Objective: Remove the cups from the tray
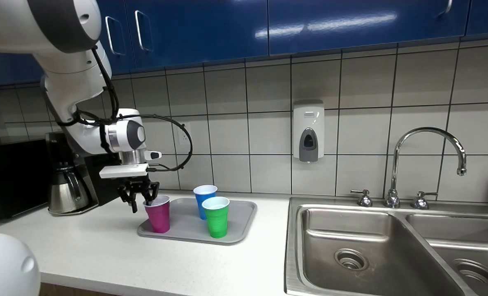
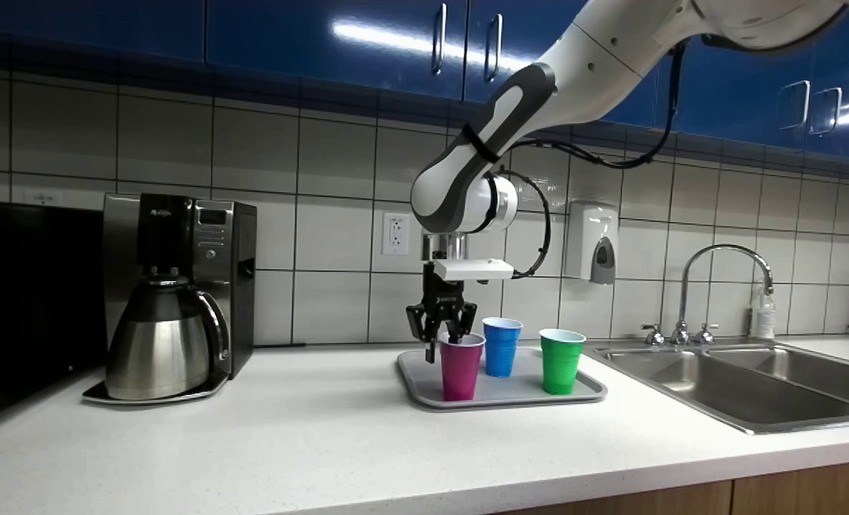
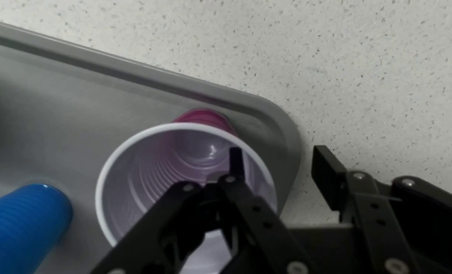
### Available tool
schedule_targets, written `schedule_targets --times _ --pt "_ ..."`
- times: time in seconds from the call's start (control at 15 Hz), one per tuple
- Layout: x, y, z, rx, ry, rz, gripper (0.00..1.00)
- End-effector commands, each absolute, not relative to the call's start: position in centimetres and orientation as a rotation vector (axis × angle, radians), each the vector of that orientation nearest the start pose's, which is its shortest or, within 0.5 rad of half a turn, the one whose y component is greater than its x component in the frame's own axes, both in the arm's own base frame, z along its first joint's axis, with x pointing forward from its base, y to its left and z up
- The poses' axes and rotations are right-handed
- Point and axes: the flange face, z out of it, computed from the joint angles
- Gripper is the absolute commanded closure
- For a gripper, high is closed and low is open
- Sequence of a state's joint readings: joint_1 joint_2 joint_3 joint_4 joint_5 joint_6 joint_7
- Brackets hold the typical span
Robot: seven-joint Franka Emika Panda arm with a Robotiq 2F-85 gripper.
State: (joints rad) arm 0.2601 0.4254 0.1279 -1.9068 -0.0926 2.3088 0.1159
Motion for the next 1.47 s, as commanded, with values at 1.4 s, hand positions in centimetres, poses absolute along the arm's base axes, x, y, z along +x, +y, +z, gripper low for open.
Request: schedule_targets --times 1.4 --pt "57.5 24.4 33.9 -3.130 -0.514 -0.120 0.99"
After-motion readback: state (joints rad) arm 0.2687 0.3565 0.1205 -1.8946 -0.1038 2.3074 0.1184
